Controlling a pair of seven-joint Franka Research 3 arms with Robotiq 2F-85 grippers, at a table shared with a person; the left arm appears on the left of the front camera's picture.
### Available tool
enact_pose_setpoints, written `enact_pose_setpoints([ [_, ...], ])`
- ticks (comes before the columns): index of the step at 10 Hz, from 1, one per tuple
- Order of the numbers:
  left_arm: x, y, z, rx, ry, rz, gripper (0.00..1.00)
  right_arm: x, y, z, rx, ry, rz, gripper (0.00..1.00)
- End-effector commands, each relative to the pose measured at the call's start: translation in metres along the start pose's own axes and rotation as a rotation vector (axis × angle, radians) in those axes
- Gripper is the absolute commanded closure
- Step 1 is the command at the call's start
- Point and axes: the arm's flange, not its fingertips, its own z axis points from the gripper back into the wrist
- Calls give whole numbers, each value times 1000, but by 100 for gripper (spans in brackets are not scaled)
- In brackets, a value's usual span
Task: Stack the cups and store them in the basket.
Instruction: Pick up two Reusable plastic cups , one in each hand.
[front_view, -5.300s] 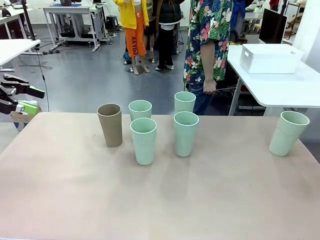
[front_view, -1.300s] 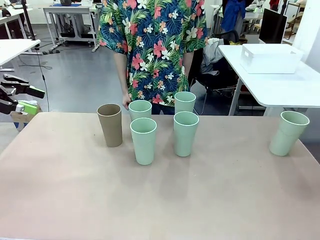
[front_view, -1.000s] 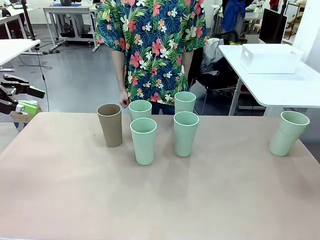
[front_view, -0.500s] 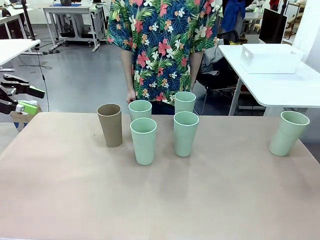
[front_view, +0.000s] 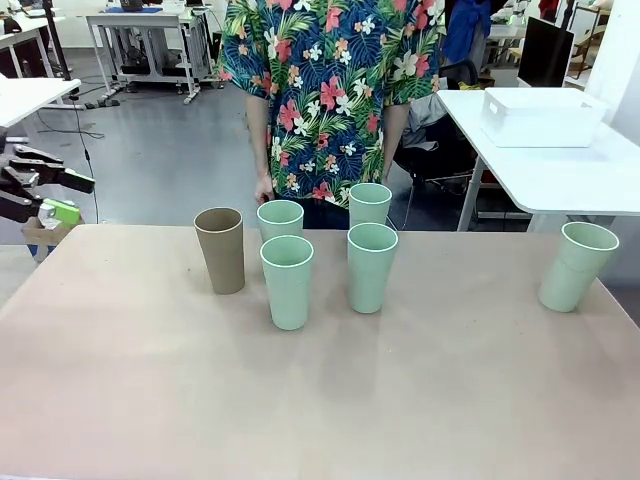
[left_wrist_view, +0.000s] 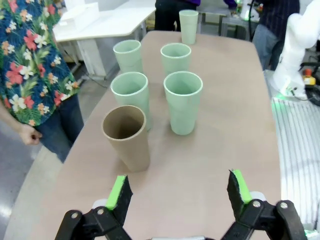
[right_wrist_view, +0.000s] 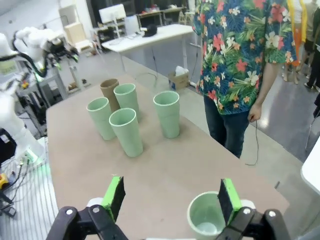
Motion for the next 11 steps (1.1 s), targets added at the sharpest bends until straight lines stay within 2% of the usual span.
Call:
enact_pose_setpoints([
  [1,-12,47,-7,-104,-107,-28,0,4,-70,6,167,-84,-1,0],
  [2,-20,61,-14,-158,-173,-54,0,-8,-96,12,220,-110,14,0],
  [4,-44,92,-31,-175,-273,-96,0,-41,-149,16,257,-146,76,0],
  [6,-73,117,-54,-165,-341,-151,0,-92,-191,12,236,-152,146,0],
  [7,-88,127,-70,-190,-406,-144,0,-126,-206,6,222,-167,152,0],
  [9,-117,135,-97,-162,-422,-122,0,-181,-210,-10,194,-177,170,0],
  [11,-149,135,-125,-187,-403,-42,0,-221,-203,-28,206,-168,157,0],
])
